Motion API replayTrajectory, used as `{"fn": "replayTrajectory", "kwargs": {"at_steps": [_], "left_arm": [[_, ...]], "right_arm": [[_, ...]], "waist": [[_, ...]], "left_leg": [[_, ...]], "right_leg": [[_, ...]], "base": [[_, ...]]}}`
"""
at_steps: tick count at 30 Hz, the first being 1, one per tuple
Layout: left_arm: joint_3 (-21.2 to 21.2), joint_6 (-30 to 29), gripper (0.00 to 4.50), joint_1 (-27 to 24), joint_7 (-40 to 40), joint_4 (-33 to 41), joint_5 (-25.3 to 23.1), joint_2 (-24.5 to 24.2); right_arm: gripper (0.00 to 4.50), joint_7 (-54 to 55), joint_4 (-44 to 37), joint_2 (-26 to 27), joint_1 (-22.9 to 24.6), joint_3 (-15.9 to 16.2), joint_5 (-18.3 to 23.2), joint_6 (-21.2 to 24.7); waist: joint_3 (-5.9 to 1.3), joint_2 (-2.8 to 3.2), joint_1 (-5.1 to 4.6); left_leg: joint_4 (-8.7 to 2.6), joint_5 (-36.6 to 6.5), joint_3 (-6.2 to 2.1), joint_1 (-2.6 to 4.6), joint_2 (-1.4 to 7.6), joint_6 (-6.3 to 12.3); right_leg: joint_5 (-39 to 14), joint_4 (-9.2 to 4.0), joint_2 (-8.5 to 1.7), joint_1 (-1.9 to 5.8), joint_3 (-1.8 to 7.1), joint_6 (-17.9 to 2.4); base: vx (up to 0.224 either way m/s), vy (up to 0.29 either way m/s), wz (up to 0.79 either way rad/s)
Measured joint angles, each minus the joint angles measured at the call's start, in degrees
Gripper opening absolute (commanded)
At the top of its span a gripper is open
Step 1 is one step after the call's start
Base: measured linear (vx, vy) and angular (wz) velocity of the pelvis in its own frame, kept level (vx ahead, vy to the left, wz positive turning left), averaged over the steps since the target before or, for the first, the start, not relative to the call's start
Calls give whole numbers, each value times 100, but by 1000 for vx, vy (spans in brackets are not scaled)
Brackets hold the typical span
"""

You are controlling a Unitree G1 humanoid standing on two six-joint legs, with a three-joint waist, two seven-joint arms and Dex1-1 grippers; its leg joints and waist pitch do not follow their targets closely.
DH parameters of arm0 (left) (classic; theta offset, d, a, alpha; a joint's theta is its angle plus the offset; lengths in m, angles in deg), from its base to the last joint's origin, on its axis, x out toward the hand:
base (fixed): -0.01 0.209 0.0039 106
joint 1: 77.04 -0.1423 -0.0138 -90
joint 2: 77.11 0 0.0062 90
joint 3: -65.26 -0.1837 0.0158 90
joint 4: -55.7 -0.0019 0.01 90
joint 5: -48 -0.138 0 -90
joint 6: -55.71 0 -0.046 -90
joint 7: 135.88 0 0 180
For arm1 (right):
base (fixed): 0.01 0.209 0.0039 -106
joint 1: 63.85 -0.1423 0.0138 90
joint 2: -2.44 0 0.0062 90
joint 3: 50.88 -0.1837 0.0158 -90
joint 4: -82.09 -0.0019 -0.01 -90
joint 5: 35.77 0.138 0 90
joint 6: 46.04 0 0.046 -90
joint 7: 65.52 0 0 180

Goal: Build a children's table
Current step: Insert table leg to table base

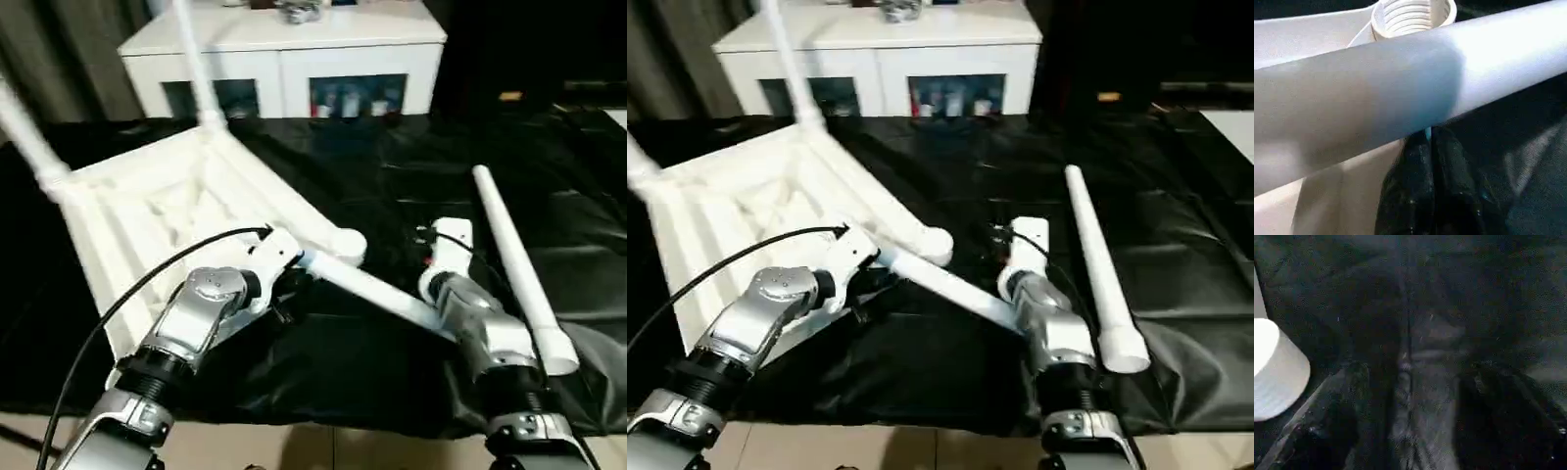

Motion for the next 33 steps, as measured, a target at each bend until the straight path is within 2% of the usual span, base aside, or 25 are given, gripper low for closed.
{"fn": "replayTrajectory", "kwargs": {"at_steps": [2,4,5,9,14,18,19,20,22,24,25,28,31,33], "left_arm": [[11,80,55,38,-152,-90,-59,-1],[60,73,59,76,-201,-129,-59,-8],[88,44,86,90,-174,-128,-42,-27],[124,17,118,95,-53,-72,-24,-163],[125,321,152,48,454,-2,92,-477],[130,399,177,-21,1008,346,268,-779],[142,430,190,-21,1120,407,315,-842],[172,454,199,-20,1206,444,358,-894],[199,520,226,35,1366,439,416,-1028],[251,543,234,64,1376,412,409,-1112],[289,560,253,121,1368,383,393,-1147],[350,563,271,178,1366,382,393,-1212],[366,513,301,144,1393,462,415,-1294],[409,409,308,18,1464,734,443,-1356]], "right_arm": [[389,-73,-183,-84,-2,68,-4,8],[389,-228,-339,-217,-6,150,-31,6],[389,-395,-433,-339,-10,233,-68,-9],[389,-1034,-703,-632,-156,409,-119,-175],[389,-2049,-1124,-1018,-236,722,85,-312],[389,-2837,-1394,-1465,-317,984,131,-281],[389,-2997,-1475,-1556,-348,1033,136,-237],[416,-3130,-1551,-1625,-380,1063,145,-197],[429,-3556,-1854,-1881,-436,1192,340,232],[440,-3788,-2044,-1999,-436,1310,450,494],[450,-4049,-2255,-2140,-401,1508,522,725],[450,-4437,-2537,-2272,-343,1864,567,977],[450,-4615,-2624,-2371,-291,2093,489,1057],[450,-4628,-2630,-2524,-286,2371,201,1048]], "waist": [[5,17,-8],[8,25,-2],[14,34,-1],[15,42,-2],[15,65,26],[27,97,64],[27,101,72],[25,104,77],[24,106,95],[24,107,113],[24,106,125],[24,105,142],[25,102,168],[24,96,179]], "left_leg": [[-5,0,0,1,2,0],[-8,0,-2,1,4,0],[-7,0,-2,-1,3,0],[-7,0,-1,-1,3,0],[-5,0,-1,-5,3,0],[-2,0,0,-13,0,1],[0,0,0,-12,1,1],[0,0,0,-12,1,1],[0,0,0,-10,3,1],[0,0,0,-5,4,1],[-1,0,0,-4,4,1],[1,0,0,-2,5,1],[4,0,0,-2,4,0],[6,0,0,-3,4,0]], "right_leg": [[0,1,2,-2,0,0],[-1,0,4,-2,-4,1],[0,0,4,-4,-4,1],[-2,-1,4,-5,-2,3],[-3,-6,4,-3,-2,3],[-1,-9,-1,-3,-3,1],[-1,-7,-1,-3,-4,1],[-1,-6,-1,-2,-4,1],[-1,-4,0,-2,-6,1],[-1,1,0,0,-6,1],[-1,2,0,0,-6,1],[-1,7,0,0,-6,1],[-1,10,-1,-1,-4,1],[-1,11,-1,0,-3,1]], "base": [[0,0,0],[0,0,0],[0,0,0],[0,0,0],[0,0,0],[0,0,0],[0,0,0],[0,0,0],[0,0,0],[0,0,0],[0,0,0],[0,0,0],[0,0,0],[0,0,0]]}}
